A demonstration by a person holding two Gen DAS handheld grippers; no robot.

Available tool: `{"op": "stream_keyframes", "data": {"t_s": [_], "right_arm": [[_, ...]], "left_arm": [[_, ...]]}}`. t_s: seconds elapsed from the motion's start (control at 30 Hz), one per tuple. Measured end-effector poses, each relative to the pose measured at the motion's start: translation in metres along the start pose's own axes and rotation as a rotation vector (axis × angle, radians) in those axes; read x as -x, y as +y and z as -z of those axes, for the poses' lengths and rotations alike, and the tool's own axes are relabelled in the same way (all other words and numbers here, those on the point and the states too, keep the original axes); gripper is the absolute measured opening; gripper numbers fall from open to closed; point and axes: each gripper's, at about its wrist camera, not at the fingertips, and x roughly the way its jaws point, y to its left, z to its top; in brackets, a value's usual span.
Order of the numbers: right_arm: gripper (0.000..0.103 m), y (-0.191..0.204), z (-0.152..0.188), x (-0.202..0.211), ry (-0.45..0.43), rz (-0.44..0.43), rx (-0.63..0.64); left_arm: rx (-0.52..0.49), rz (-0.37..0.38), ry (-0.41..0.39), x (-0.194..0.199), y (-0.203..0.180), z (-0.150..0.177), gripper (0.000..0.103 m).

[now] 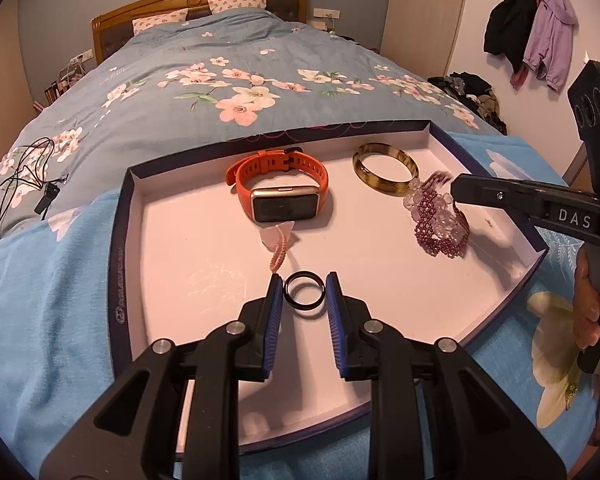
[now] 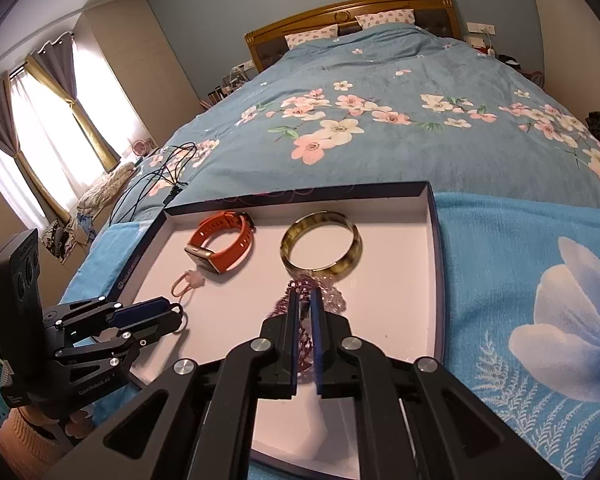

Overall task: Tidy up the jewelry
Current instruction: 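Open the left tool to drop the hair tie while the right tool releases the beaded bracelet into the tray, then move both tools back over the jewelry lying on the duvet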

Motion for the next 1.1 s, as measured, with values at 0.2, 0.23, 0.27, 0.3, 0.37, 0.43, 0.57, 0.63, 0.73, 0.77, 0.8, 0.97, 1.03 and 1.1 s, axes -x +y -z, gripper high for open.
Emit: {"op": "stream_keyframes", "data": {"t_s": [0.2, 0.23, 0.27, 0.3, 0.37, 0.43, 0.57, 0.63, 0.73, 0.77, 0.8, 0.97, 1.03, 1.1], "right_arm": [[0.012, -0.002, 0.000, 0.003, -0.006, 0.012, -0.007], [0.016, -0.001, 0.000, 0.005, -0.011, 0.014, -0.006], [0.018, -0.001, 0.001, 0.007, -0.016, 0.018, -0.005], [0.019, 0.000, 0.001, 0.009, -0.020, 0.023, -0.004], [0.021, 0.002, 0.002, 0.016, -0.032, 0.023, 0.000], [0.032, 0.006, 0.003, 0.025, -0.050, 0.019, 0.013], [0.037, 0.015, 0.009, 0.044, -0.074, -0.006, 0.056], [0.037, 0.019, 0.013, 0.051, -0.077, -0.022, 0.072], [0.037, 0.025, 0.022, 0.064, -0.077, -0.043, 0.102], [0.037, 0.027, 0.026, 0.068, -0.076, -0.049, 0.111], [0.037, 0.028, 0.030, 0.071, -0.074, -0.051, 0.118], [0.037, 0.031, 0.057, 0.085, -0.042, -0.036, 0.167], [0.037, 0.029, 0.073, 0.092, -0.023, -0.026, 0.177], [0.037, 0.025, 0.088, 0.099, -0.011, -0.008, 0.175]], "left_arm": [[0.012, 0.017, -0.003, -0.004, 0.003, -0.004, 0.022], [0.016, 0.016, -0.006, -0.004, 0.003, -0.004, 0.023], [0.019, 0.020, -0.007, -0.004, 0.004, -0.005, 0.023], [0.020, 0.021, -0.010, -0.004, 0.004, -0.005, 0.023], [0.024, 0.021, -0.022, 0.000, 0.005, -0.004, 0.027], [0.024, 0.023, -0.036, 0.006, 0.005, -0.005, 0.028], [0.017, 0.019, -0.089, 0.029, 0.003, -0.002, 0.034], [0.011, 0.019, -0.114, 0.041, 0.001, 0.001, 0.036], [-0.003, 0.023, -0.145, 0.061, -0.001, 0.009, 0.037], [-0.011, 0.023, -0.155, 0.068, -0.002, 0.013, 0.038], [-0.017, 0.027, -0.160, 0.074, -0.004, 0.016, 0.039], [-0.052, 0.040, -0.166, 0.096, -0.009, 0.042, 0.042], [-0.059, 0.051, -0.148, 0.100, -0.010, 0.056, 0.042], [-0.070, 0.051, -0.130, 0.100, -0.012, 0.068, 0.042]]}}
